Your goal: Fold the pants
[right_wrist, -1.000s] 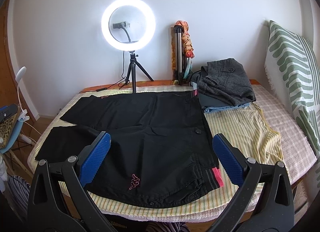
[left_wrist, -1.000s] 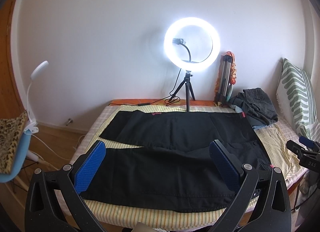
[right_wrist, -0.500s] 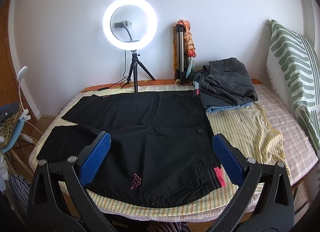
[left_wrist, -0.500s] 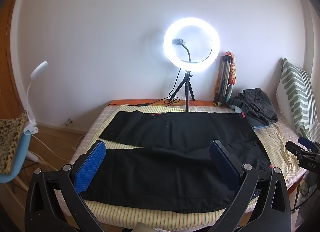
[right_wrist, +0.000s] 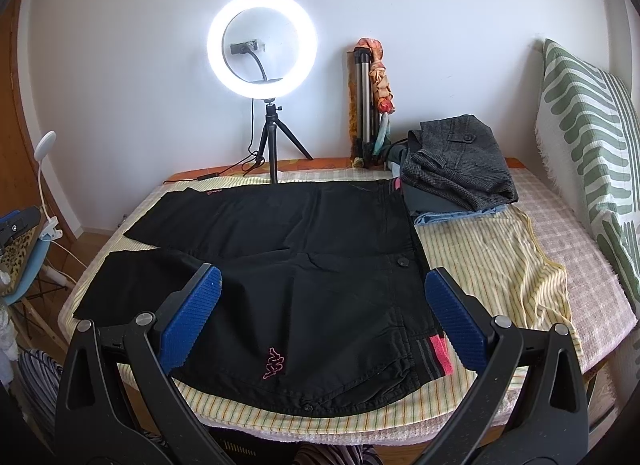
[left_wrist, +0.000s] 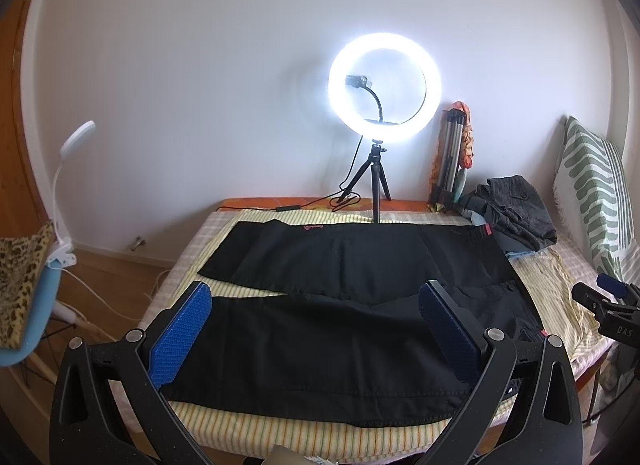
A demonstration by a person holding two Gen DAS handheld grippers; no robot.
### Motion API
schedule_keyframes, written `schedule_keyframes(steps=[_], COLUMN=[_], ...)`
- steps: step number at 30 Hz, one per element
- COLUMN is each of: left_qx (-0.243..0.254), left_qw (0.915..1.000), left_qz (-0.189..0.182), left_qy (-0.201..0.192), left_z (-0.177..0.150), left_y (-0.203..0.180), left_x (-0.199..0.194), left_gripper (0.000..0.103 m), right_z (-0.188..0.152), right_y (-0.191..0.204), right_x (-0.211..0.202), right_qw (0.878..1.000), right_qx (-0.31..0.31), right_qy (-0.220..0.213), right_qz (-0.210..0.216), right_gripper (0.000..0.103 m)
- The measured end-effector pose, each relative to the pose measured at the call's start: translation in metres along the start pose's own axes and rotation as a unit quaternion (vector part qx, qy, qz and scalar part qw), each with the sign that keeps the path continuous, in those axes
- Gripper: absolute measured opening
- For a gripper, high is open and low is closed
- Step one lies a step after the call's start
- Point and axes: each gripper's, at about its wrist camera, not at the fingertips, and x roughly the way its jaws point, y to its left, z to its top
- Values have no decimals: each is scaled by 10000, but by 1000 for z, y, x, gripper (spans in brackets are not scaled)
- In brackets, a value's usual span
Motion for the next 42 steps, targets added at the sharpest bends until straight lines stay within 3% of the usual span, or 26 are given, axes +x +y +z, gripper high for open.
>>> schedule_keyframes(steps=[21, 29, 33, 36, 42], left_qx=[-12, 189, 58, 229, 459], left_qw=[10000, 9993, 9993, 9982, 9942], left_qz=[43, 279, 184, 324, 146], left_qy=[50, 145, 307, 452, 964], left_z=[-3, -2, -1, -5, -22], left_y=[8, 35, 58, 70, 84], left_x=[7, 25, 40, 51, 73], left_gripper=[103, 103, 103, 103, 86], right_z=[-2, -1, 0, -3, -24], right_y=[1, 5, 4, 5, 13], right_x=[3, 16, 24, 30, 44], right_qw=[10000, 9997, 9988, 9965, 9842], right_qx=[-18, -253, -424, -721, -1417], right_qy=[7, 16, 96, 216, 733], right_qz=[8, 75, 236, 372, 767], right_gripper=[103, 103, 103, 103, 100])
